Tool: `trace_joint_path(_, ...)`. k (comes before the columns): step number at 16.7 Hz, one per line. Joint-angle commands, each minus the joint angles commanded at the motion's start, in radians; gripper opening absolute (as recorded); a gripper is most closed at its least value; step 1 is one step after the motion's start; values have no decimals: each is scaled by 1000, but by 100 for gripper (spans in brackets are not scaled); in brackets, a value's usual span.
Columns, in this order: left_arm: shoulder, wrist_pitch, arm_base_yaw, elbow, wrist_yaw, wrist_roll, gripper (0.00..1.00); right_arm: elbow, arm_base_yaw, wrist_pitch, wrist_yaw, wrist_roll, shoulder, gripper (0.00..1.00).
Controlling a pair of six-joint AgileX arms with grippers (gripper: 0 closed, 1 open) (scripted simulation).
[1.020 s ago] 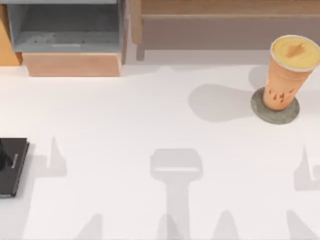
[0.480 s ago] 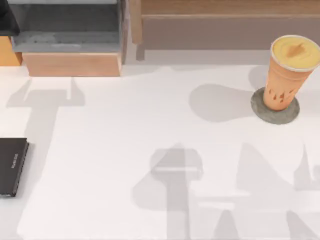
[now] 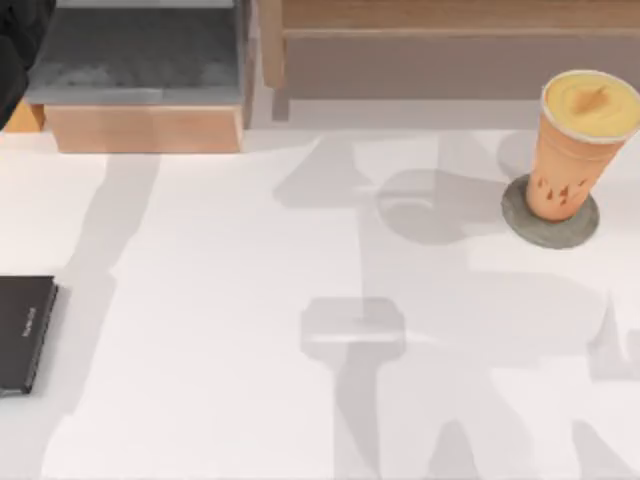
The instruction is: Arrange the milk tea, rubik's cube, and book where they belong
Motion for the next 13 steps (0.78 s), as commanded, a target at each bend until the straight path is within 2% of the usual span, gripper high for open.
trace_joint_path(4,158,56,-17,107,-12,0,100,0,0,0,0,0,0,100)
trace_joint_path(13,193,53,-14,147,-9,0,100,0,0,0,0,0,0,100)
